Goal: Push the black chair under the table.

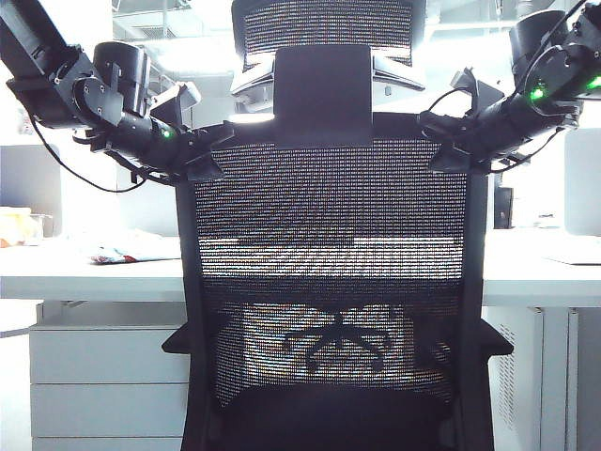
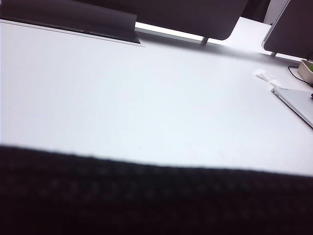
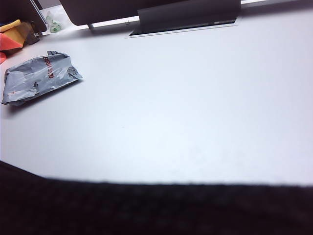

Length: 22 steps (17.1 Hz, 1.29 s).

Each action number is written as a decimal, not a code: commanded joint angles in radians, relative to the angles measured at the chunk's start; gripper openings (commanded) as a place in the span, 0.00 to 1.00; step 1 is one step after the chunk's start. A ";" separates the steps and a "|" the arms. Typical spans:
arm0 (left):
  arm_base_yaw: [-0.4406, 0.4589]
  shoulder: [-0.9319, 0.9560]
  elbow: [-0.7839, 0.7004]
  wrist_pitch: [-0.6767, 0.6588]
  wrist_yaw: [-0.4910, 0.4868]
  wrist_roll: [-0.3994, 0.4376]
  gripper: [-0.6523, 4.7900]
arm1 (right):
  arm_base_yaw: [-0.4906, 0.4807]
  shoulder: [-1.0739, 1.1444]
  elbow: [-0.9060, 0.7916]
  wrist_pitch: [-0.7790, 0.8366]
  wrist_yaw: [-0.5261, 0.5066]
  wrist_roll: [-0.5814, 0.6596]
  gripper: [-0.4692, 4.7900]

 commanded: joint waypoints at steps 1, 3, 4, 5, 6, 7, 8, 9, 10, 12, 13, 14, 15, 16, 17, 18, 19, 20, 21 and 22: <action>0.014 -0.010 0.016 0.053 0.038 0.001 0.11 | -0.019 -0.005 0.023 0.065 0.054 0.012 0.08; 0.014 -0.024 0.013 0.035 0.082 0.001 0.11 | -0.019 -0.018 0.023 0.052 0.037 0.013 0.08; 0.014 -0.035 0.013 0.016 0.088 0.003 0.11 | -0.018 -0.030 0.022 0.040 0.019 0.013 0.08; 0.014 -0.047 0.011 -0.005 0.092 0.005 0.11 | -0.018 -0.040 0.021 0.030 0.008 0.013 0.08; 0.014 -0.062 0.007 -0.027 0.091 0.021 0.11 | -0.017 -0.053 0.021 0.003 0.009 0.013 0.08; 0.014 -0.076 -0.004 -0.032 0.091 0.031 0.11 | -0.017 -0.062 0.017 -0.010 0.008 0.013 0.08; 0.014 -0.103 -0.027 -0.031 0.090 0.038 0.11 | -0.016 -0.078 -0.002 -0.013 0.005 0.016 0.08; 0.014 -0.133 -0.053 -0.031 0.090 0.038 0.11 | -0.016 -0.106 -0.037 -0.013 0.005 0.023 0.08; 0.014 -0.162 -0.079 -0.027 0.090 0.038 0.11 | -0.015 -0.137 -0.079 -0.012 0.005 0.029 0.08; 0.014 -0.220 -0.131 -0.027 0.091 0.038 0.11 | -0.016 -0.188 -0.144 -0.005 -0.001 0.036 0.08; 0.014 -0.260 -0.165 -0.027 0.091 0.038 0.11 | -0.015 -0.233 -0.190 -0.005 -0.006 0.036 0.08; 0.014 -0.315 -0.209 -0.026 0.090 0.037 0.11 | -0.015 -0.288 -0.237 -0.005 -0.006 0.047 0.08; 0.014 -0.366 -0.253 -0.020 0.091 0.034 0.11 | -0.015 -0.343 -0.277 -0.005 -0.006 0.084 0.08; 0.014 -0.418 -0.289 -0.021 0.090 0.034 0.11 | -0.015 -0.409 -0.315 -0.003 -0.005 0.089 0.08; 0.014 -0.458 -0.314 -0.022 0.090 0.034 0.11 | -0.016 -0.461 -0.341 -0.005 0.003 0.088 0.08; 0.014 -0.523 -0.352 -0.026 0.090 0.030 0.11 | -0.016 -0.536 -0.374 -0.011 0.013 0.089 0.08; 0.014 -0.595 -0.392 -0.031 0.089 0.026 0.11 | -0.016 -0.624 -0.406 -0.027 0.015 0.089 0.08; 0.014 -0.665 -0.430 -0.037 0.086 0.025 0.11 | -0.016 -0.703 -0.426 -0.056 0.017 0.089 0.08; 0.013 -0.737 -0.470 -0.050 0.083 0.022 0.11 | -0.016 -0.785 -0.442 -0.090 0.017 0.090 0.08; 0.013 -0.785 -0.493 -0.064 0.082 0.021 0.11 | -0.016 -0.843 -0.451 -0.116 0.017 0.091 0.08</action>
